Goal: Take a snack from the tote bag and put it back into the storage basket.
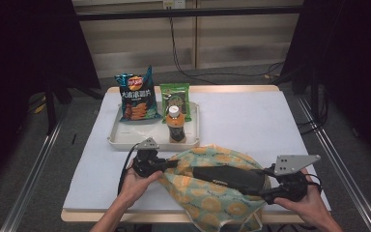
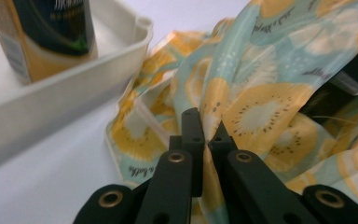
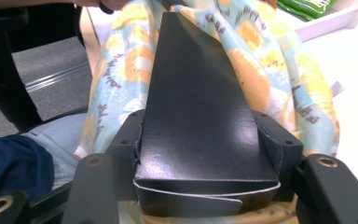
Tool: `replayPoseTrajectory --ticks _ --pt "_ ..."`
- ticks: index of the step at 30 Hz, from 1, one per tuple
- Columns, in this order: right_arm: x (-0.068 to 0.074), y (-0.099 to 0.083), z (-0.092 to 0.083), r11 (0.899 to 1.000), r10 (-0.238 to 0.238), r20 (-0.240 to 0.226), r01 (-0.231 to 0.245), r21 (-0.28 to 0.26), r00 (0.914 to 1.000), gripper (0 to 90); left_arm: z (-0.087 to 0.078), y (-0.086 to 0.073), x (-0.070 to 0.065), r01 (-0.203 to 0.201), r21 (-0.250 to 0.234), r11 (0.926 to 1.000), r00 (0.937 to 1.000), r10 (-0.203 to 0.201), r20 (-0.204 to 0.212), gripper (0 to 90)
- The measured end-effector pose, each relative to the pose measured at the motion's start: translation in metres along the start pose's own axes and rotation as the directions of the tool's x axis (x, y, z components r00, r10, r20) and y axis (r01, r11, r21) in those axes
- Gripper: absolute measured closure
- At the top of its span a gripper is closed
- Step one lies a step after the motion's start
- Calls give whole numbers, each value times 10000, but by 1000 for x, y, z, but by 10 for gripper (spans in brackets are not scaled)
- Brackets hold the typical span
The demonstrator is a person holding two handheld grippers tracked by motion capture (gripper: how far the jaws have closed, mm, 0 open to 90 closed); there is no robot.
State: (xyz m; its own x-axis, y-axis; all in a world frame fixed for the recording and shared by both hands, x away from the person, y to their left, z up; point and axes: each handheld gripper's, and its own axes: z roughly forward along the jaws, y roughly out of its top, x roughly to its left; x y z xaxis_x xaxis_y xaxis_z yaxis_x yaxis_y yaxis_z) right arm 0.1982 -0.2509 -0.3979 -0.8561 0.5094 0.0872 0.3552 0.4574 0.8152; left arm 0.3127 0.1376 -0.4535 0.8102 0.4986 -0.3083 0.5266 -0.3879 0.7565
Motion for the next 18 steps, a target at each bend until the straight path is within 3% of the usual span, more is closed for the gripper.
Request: replayPoseTrajectory --ticks 5,9,11,18 --pt "0 1 -1 9998 -33 -35 33 -173 10000 435 5 -2 -3 -2 108 9999 9999 0 170 900" --pt "1 1 0 9993 -21 -295 10 -368 9996 435 3 6 -1 317 -620 9976 9991 -298 306 900" --pt "2 3 0 9993 -47 -351 33 -376 9994 435 4 9 -1 195 -724 9972 9988 -161 470 898" --pt "4 5 3 9990 -133 -389 116 -440 9992 435 15 4 -7 -14 -77 10000 9992 17 390 897"
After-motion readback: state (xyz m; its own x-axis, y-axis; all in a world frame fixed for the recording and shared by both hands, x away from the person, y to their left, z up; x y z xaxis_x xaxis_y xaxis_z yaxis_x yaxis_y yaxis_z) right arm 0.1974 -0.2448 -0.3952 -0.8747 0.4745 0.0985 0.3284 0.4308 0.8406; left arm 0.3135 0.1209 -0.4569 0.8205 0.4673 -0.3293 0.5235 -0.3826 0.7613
